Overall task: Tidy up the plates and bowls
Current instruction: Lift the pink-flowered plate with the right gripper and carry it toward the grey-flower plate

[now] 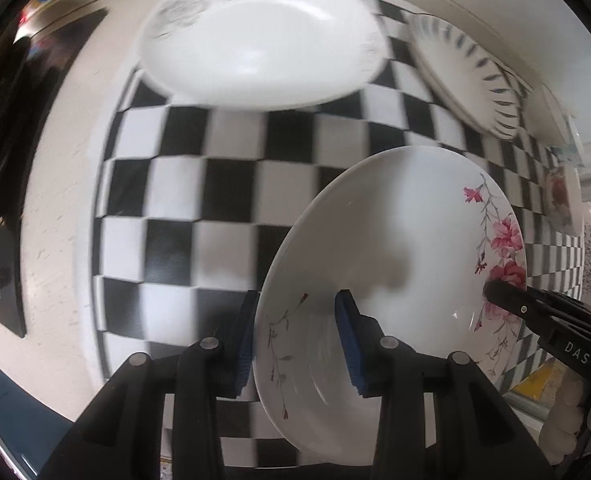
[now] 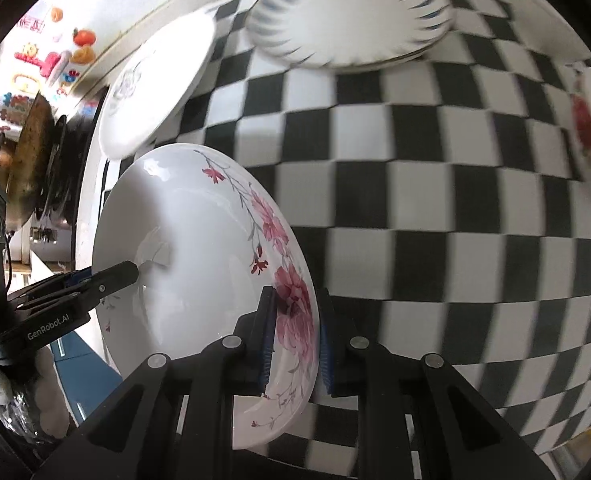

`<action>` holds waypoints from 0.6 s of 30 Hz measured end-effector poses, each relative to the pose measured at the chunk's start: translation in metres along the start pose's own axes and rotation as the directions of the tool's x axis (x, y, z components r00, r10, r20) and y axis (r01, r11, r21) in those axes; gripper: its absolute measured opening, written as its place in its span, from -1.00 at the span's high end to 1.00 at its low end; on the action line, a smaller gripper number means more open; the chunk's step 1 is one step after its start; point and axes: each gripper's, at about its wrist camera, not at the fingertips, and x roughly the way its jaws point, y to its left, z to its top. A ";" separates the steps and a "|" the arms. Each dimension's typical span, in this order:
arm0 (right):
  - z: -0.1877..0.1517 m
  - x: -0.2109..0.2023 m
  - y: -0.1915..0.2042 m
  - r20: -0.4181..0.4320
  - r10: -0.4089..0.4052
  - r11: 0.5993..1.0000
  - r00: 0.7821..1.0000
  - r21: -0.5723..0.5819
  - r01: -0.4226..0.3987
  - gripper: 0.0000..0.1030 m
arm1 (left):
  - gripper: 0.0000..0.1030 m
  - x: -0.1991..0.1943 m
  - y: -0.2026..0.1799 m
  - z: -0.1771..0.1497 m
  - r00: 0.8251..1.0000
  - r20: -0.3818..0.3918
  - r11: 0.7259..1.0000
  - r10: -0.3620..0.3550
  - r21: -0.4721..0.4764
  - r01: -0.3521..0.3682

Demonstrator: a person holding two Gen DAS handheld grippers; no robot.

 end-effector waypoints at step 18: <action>-0.008 0.003 -0.038 -0.005 -0.015 0.992 1.000 0.122 0.016 0.59 | 0.32 0.053 -0.115 0.015 0.996 -0.076 0.990 0.037 0.137 -0.026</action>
